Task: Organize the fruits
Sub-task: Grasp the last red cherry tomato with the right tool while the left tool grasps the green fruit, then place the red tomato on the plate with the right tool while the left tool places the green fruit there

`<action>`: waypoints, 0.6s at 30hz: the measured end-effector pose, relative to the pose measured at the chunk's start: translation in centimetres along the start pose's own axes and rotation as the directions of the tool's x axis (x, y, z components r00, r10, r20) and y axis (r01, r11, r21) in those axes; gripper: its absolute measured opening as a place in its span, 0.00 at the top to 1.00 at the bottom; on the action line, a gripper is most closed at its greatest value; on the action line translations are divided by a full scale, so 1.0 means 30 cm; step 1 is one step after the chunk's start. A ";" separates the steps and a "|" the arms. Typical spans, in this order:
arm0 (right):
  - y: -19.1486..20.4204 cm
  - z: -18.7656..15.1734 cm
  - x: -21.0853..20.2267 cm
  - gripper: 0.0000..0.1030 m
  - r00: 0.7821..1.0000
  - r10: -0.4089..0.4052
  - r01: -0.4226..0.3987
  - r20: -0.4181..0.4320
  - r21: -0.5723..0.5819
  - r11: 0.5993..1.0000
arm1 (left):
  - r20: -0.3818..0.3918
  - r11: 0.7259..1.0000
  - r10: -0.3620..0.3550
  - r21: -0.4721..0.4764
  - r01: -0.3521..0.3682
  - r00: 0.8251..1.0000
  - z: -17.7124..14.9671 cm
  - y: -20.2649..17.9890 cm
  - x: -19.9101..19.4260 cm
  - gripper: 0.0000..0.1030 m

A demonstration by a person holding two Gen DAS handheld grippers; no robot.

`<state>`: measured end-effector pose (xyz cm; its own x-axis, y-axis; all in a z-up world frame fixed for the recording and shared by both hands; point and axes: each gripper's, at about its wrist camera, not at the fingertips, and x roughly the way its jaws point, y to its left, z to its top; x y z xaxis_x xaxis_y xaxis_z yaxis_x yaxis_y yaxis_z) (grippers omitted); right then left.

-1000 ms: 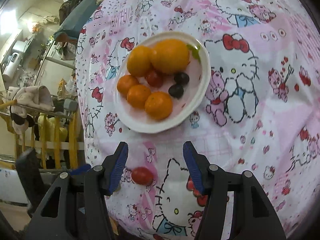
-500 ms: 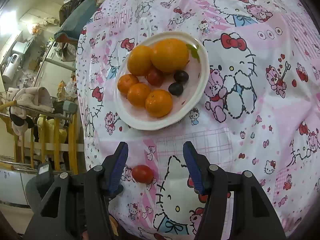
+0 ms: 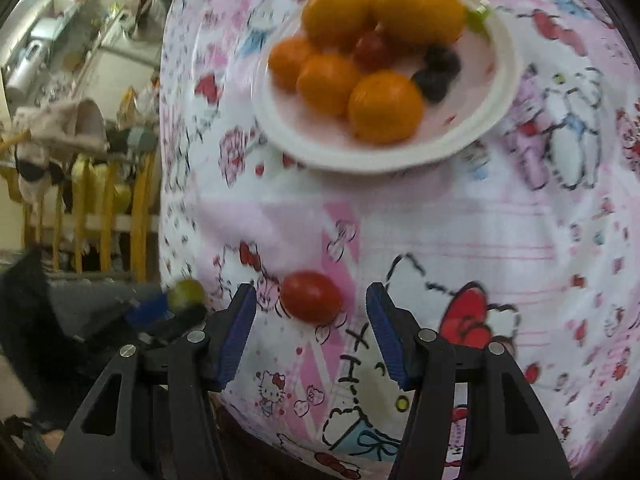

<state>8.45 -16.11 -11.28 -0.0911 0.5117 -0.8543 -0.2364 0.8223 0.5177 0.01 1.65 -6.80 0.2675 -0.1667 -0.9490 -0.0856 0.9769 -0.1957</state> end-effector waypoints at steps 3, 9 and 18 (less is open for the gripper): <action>0.023 -0.004 0.034 0.41 0.999 -0.029 0.028 -0.017 -0.030 0.999 | 0.020 1.000 0.016 -0.024 -0.015 1.000 0.024 0.024 -0.022 0.77; 0.043 0.008 0.054 0.62 0.996 -0.083 0.081 -0.027 -0.087 0.993 | 0.021 0.999 0.009 -0.048 -0.008 1.000 0.080 0.034 -0.036 0.77; -0.055 0.058 -0.143 0.62 0.993 0.012 -0.014 0.120 0.018 1.000 | 0.043 0.998 0.032 0.060 -0.034 0.999 0.229 -0.060 -0.041 0.77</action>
<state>10.93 -19.22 -8.38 0.0230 0.5477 -0.8364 -0.2180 0.8192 0.5305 6.45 1.01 -3.59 0.3060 -0.1299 -0.9431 -0.0371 0.9883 -0.1481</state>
